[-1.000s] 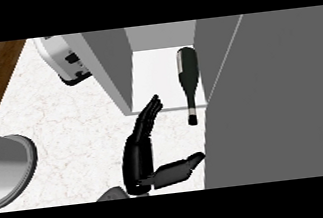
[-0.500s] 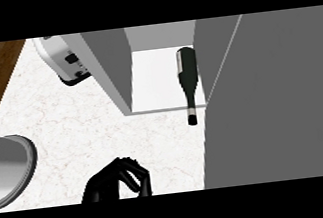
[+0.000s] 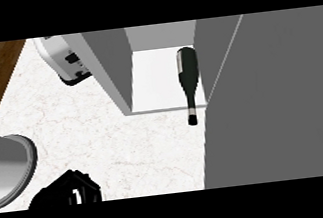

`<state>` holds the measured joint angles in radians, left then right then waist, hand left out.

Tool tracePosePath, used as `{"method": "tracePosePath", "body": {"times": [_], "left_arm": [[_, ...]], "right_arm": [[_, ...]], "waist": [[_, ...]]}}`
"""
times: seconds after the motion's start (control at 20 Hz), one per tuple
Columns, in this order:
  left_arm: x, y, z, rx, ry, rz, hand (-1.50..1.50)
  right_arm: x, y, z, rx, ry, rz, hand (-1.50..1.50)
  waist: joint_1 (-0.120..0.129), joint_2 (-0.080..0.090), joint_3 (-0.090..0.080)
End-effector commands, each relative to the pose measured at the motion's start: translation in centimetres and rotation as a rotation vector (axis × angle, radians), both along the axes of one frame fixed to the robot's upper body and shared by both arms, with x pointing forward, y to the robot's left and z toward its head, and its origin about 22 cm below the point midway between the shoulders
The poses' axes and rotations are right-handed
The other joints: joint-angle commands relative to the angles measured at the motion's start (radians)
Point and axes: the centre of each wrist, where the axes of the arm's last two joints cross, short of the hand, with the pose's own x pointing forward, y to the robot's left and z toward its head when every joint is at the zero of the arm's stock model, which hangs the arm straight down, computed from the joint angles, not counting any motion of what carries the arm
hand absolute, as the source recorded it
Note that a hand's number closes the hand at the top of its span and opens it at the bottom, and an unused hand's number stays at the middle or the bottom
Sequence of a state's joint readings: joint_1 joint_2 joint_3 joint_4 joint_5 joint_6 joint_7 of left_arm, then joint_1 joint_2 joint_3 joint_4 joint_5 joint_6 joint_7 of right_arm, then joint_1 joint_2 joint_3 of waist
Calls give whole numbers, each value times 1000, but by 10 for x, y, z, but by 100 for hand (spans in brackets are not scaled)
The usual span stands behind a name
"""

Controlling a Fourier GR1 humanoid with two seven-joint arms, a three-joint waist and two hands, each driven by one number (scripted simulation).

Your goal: Pick up the wine, place it into the cabinet and close the cabinet

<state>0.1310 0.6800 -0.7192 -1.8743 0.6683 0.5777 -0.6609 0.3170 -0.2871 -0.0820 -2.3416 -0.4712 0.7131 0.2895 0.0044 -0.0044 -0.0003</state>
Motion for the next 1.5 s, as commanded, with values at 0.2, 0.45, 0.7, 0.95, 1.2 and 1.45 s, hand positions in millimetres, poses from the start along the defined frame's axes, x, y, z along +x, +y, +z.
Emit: {"method": "tracePosePath", "body": {"times": [0.2, 0.45, 0.7, 0.95, 1.2, 1.45], "left_arm": [[-12, 48, 15, 22, -27, 62, 150], [-1, 78, 17, 6, -32, 83, 150], [5, 104, 35, 5, -40, 72, 150], [-3, 126, 31, 3, -16, 70, 150], [-12, 139, 30, 5, 15, 35, 150], [-3, 151, 36, 8, -6, 45, 150]], "right_arm": [[-33, 41, 11, 86, -6, 237, 150], [-33, 76, 24, 12, -105, 367, 150], [-33, 111, 28, 52, -106, 414, 150], [-33, 150, 29, 54, -109, 432, 150], [-31, 174, 26, 34, -83, 447, 150], [-26, 190, 18, 50, -55, 461, 150]], "waist": [[-1, -3, 0], [-2, -7, -3], [0, -11, -5], [1, -13, -6], [26, -17, -7], [28, -14, -8]]}}
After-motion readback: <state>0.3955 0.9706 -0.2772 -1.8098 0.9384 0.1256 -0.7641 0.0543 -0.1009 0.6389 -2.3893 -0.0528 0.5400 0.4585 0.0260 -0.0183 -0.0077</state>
